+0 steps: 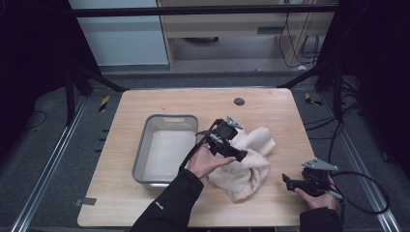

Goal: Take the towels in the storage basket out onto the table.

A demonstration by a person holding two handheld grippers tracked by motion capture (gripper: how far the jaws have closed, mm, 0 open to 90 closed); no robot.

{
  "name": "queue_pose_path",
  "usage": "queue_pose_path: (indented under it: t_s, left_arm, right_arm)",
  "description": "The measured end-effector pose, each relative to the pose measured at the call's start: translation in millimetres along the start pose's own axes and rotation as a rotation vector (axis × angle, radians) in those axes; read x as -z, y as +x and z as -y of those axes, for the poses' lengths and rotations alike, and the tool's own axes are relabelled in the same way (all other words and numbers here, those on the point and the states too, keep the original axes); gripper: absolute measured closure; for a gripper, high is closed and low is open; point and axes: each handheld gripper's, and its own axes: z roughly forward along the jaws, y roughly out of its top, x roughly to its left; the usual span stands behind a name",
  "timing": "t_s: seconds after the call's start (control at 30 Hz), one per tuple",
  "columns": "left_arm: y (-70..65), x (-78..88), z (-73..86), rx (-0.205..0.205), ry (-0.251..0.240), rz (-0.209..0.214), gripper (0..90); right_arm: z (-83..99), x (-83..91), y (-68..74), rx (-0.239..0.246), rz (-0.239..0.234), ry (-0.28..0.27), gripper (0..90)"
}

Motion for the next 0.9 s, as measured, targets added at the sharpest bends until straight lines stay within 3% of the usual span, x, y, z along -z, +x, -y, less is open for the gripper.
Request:
queue_pose_path:
  t_s: [0.37,0.9]
  left_arm:
    - [10.6,39.7,16.3,0.013,-0.076,-0.028,21.7]
    - [42.1,89.7,71.2,0.070,-0.206,-0.130,22.1]
  right_arm:
    - [-1.3,2.2,1.4,-0.003,-0.003,-0.010,9.2]
    - [-2.1,3.8,3.7,0.018,-0.008,-0.023,13.4]
